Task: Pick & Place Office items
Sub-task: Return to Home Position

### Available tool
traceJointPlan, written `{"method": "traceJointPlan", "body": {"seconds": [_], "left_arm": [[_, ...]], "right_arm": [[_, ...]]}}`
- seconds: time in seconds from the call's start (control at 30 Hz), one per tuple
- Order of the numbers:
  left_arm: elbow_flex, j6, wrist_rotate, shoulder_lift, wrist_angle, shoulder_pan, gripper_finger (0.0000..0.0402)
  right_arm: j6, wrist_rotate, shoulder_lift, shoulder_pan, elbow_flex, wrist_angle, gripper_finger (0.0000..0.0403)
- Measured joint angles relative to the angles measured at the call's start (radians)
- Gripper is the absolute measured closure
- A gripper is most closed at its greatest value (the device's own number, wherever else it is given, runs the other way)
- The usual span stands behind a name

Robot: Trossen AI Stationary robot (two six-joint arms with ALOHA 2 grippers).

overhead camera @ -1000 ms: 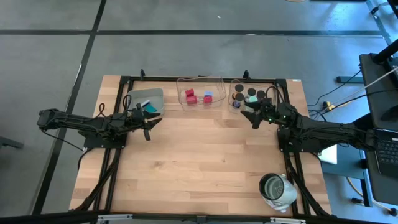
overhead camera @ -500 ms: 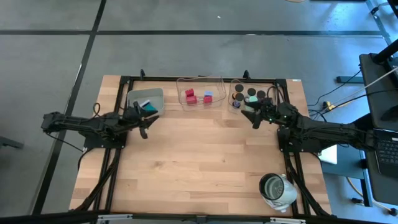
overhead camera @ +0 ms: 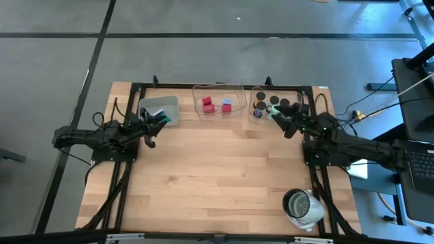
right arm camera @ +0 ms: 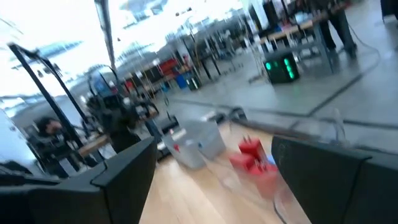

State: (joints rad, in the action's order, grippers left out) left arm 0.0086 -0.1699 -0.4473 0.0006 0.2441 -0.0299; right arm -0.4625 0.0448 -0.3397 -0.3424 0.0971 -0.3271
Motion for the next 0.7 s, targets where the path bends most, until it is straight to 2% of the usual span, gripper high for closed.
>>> {"method": "traceJointPlan", "body": {"seconds": [0.7], "left_arm": [[0.0,0.0,0.0,-0.001,-0.023,-0.001,0.0283]], "right_arm": [[0.002,0.0,0.339,-0.001,0.0,0.0,0.0084]]}}
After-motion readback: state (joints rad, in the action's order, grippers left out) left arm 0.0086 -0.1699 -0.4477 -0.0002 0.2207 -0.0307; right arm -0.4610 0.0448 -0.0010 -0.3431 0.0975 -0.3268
